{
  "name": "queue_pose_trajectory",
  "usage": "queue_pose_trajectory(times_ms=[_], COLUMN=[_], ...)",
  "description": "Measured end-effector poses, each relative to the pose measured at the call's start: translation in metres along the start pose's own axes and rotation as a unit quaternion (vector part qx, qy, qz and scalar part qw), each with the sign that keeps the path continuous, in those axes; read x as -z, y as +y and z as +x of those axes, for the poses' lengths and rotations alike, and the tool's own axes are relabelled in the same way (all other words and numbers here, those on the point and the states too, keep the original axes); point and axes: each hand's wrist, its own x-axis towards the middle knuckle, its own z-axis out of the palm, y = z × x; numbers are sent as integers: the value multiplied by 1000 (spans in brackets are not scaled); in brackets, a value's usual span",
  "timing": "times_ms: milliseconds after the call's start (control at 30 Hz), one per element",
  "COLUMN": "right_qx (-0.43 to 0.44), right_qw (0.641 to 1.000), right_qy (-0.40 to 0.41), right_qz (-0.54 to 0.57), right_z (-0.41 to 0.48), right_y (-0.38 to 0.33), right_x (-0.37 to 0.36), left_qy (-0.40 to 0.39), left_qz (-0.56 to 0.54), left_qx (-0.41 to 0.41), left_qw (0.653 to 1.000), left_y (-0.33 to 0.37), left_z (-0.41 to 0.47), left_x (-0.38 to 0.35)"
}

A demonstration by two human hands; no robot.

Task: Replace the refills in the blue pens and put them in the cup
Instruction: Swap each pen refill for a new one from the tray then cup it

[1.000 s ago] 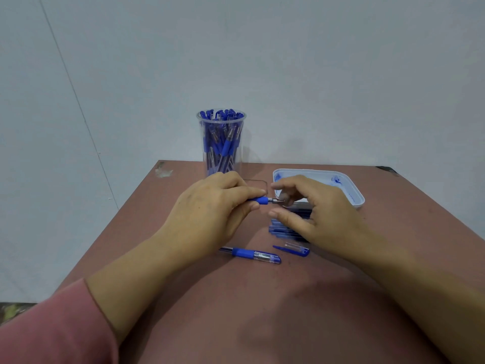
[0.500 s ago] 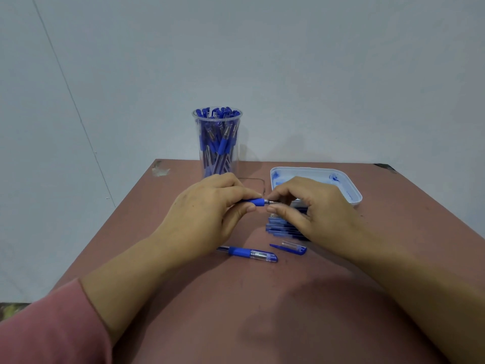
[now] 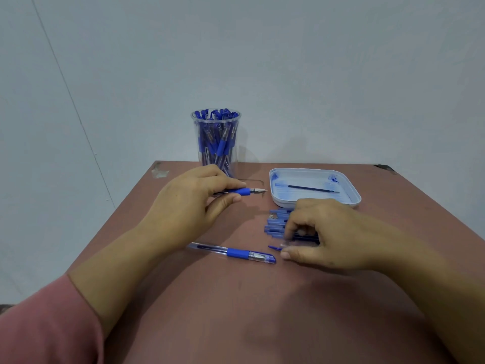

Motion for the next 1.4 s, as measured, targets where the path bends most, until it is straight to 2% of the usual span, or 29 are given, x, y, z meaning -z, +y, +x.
queue_pose_trajectory(times_ms=[167,267,433,500,600,733,1000,1233,1400], right_qx=[0,-3,-34,-26,10,42,45,76,75], right_qw=[999,1000,991,980,970,970,960,951,955], right_qy=[-32,-17,120,182,226,221,241,282,269], right_qz=[-13,-24,55,81,92,88,136,105,105], right_z=[1,2,6,8,10,14,19,19,21], right_y=[-5,-6,6,9,4,-2,-4,-7,-5], right_x=[-4,-4,1,1,0,-4,-19,-20,-21], left_qy=[9,15,13,3,-12,-22,-19,6,-13], left_qz=[-3,4,-1,-15,-23,-23,-29,-24,-21], left_qx=[-16,-22,-19,-18,-21,-26,-10,-5,3], left_qw=[1000,1000,1000,1000,999,999,999,1000,1000], left_y=[3,3,3,4,8,13,23,31,32], left_z=[0,1,0,0,-1,-2,-8,-10,-9], left_x=[2,2,3,2,0,-1,-9,-12,-12])
